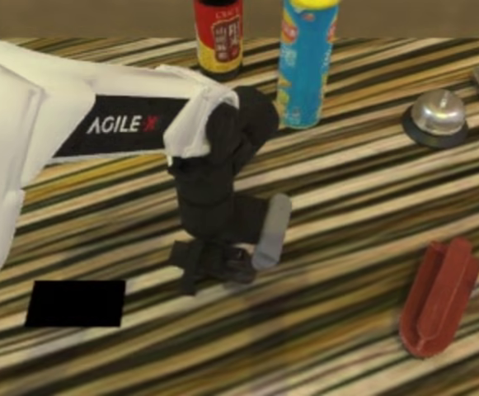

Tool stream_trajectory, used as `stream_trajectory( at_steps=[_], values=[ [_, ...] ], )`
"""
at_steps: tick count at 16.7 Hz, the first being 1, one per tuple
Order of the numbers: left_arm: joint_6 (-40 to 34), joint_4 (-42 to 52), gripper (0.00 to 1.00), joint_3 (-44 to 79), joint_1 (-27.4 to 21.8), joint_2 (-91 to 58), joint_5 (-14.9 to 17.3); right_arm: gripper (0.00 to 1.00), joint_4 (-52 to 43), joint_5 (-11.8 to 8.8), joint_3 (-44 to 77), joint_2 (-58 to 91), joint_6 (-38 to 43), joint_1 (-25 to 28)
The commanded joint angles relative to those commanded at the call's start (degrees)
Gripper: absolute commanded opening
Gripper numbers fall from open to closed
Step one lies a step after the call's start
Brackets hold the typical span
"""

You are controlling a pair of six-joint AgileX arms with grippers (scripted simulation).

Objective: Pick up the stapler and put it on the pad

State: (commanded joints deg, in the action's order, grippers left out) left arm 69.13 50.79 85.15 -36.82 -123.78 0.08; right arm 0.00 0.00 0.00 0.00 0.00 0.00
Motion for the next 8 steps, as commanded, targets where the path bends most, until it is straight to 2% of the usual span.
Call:
stream_trajectory(
  at_steps=[5, 8],
  values=[
    [-0.14, 13.32, 0.00, 7.89, 0.64, 3.89, -0.04, 1.00, 0.00, 0.00, 0.00, 0.00, 0.00, 0.00],
    [-0.43, 17.47, 0.00, 10.93, 1.01, 6.04, -0.04, 1.00, 0.00, 0.00, 0.00, 0.00, 0.00, 0.00]
  ],
)
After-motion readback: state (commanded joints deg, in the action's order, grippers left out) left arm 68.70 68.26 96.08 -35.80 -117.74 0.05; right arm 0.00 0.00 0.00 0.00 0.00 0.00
